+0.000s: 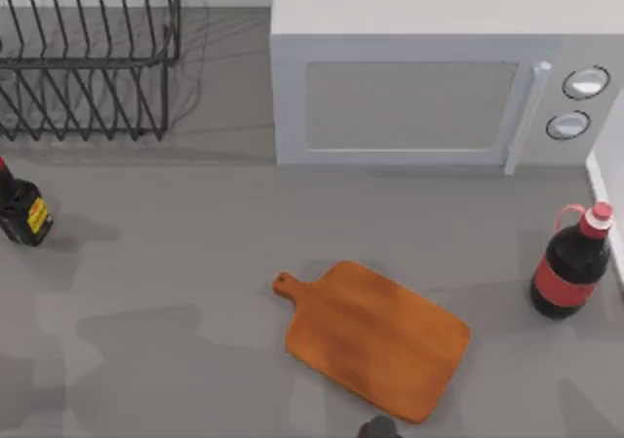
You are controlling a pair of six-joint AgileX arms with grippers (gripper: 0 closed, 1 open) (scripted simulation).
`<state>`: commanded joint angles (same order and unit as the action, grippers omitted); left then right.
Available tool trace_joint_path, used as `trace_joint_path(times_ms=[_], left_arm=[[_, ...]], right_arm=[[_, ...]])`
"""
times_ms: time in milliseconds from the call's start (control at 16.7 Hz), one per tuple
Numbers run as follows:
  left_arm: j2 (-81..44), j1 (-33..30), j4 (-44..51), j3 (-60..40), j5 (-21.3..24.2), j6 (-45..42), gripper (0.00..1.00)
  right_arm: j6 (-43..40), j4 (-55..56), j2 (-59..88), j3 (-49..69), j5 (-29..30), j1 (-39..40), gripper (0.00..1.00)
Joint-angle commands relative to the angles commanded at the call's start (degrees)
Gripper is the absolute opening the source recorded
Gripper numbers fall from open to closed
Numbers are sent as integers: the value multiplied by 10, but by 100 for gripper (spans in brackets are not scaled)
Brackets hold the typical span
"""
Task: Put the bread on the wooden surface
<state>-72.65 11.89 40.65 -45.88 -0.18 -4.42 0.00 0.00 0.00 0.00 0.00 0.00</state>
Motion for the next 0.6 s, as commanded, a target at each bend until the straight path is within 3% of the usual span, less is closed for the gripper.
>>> trace_joint_path(times_ms=[300,600], left_arm=[[-230,28,107,-168,0,-28,100],[-314,41,158,-248,1,-41,100]], right_arm=[[0,0,0,0,0,0,100],[0,0,0,0,0,0,100]])
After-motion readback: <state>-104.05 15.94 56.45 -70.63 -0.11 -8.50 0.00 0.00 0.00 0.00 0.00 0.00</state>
